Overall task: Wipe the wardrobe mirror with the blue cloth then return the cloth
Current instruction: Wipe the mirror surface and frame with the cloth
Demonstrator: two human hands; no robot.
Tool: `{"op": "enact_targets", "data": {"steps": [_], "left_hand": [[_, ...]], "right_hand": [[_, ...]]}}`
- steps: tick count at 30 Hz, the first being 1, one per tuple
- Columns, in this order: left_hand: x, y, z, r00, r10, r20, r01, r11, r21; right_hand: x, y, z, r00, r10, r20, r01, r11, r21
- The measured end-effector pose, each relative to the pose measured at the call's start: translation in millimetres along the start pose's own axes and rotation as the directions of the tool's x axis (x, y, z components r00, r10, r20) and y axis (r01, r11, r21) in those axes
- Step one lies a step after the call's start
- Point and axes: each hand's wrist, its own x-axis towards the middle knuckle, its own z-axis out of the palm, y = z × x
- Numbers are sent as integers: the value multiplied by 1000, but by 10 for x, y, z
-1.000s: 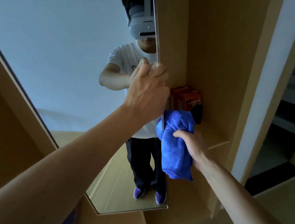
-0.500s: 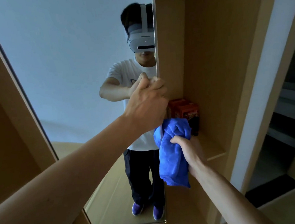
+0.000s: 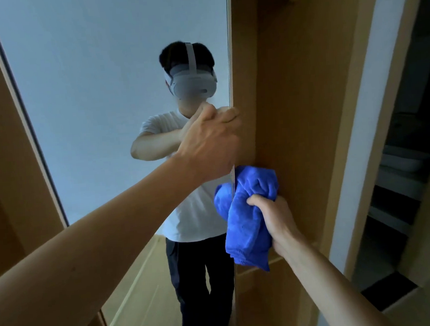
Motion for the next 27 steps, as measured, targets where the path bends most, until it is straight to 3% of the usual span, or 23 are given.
{"op": "enact_targets", "data": {"steps": [7,13,22,27], "left_hand": [[-31,-66,39,997,74,-21,-73,997,25],[-88,-39,-23,996,56,-75,-54,998,30],[50,-220,-52,995,-20,-99,19,1000,-5],[254,-462,-64,988,-2,-157,1,1000,-3]], "right_hand": [[-97,409,32,985,157,-73,-160,986,-50],[-100,72,139,987,102,-123,-102,995,2],[-34,-809,259,991,-84,-106,98,987,131],[1,-895,250,986,-140,-90,152,977,150]]}}
